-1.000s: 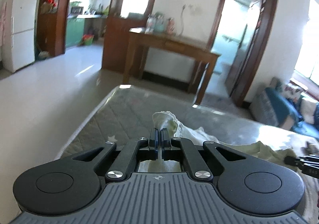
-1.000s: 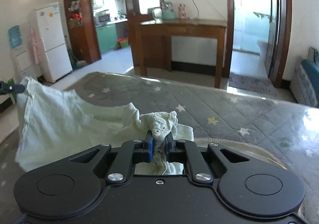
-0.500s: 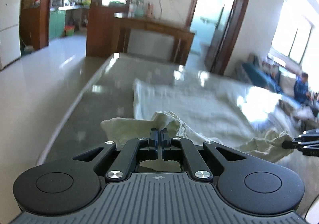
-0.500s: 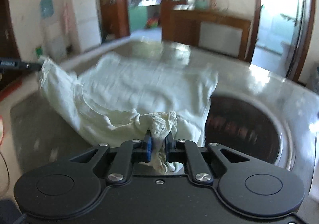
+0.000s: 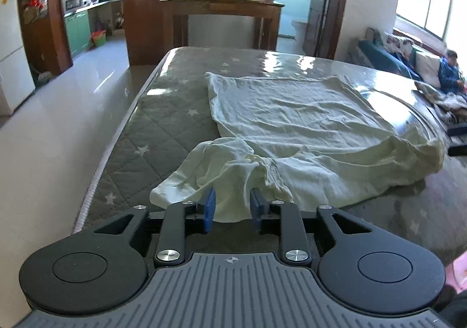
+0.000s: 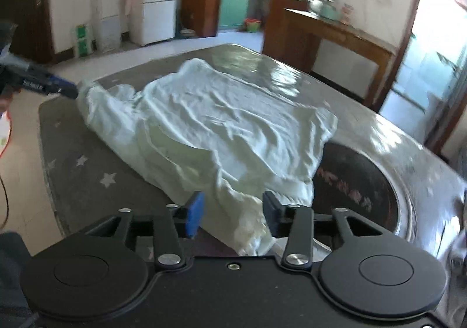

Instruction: Fold clothes

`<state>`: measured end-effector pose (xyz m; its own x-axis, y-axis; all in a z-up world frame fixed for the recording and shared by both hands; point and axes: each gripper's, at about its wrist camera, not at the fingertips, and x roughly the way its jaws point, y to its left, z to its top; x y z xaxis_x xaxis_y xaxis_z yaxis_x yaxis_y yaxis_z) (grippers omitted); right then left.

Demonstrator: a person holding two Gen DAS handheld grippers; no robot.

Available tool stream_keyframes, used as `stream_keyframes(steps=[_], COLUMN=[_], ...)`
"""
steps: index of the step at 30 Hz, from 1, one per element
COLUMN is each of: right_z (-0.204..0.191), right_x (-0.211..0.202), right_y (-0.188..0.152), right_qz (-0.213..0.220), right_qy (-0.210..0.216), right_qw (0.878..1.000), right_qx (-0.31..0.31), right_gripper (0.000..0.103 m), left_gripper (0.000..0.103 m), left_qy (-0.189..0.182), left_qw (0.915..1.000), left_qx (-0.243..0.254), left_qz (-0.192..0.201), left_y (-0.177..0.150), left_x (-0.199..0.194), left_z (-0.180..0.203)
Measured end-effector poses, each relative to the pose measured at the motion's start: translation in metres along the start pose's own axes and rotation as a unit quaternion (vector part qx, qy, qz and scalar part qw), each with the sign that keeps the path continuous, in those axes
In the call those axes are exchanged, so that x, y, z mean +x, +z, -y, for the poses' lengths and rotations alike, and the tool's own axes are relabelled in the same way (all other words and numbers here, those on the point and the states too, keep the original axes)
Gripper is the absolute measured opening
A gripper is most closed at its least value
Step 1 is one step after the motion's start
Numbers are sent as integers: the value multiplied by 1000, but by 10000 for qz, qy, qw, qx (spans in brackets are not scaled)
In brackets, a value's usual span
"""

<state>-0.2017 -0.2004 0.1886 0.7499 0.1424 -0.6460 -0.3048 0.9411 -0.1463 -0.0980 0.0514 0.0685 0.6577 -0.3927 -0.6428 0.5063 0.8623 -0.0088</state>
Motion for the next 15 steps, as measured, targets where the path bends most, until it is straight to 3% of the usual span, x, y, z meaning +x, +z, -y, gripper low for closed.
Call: stream_keyframes(steps=[7,12,15], right_z=[-2,-2,-3], right_x=[47,63,60], right_y=[11,6,1], right_qz=[-330,-664,-745], right_qy=[207,348,430], right_qw=[9991,9970,9962], right_qx=[-157,-174,-164], right_gripper=[50,50,41], left_gripper=[44,60,64], left_qy=[-323,-345,-425], left_qw=[9978,9931,9914], left_qx=[554,1086,1222], left_qz=[181,278,210], left_y=[10,26,34], left_x=[-5,18,34], left_z=[20,30,29])
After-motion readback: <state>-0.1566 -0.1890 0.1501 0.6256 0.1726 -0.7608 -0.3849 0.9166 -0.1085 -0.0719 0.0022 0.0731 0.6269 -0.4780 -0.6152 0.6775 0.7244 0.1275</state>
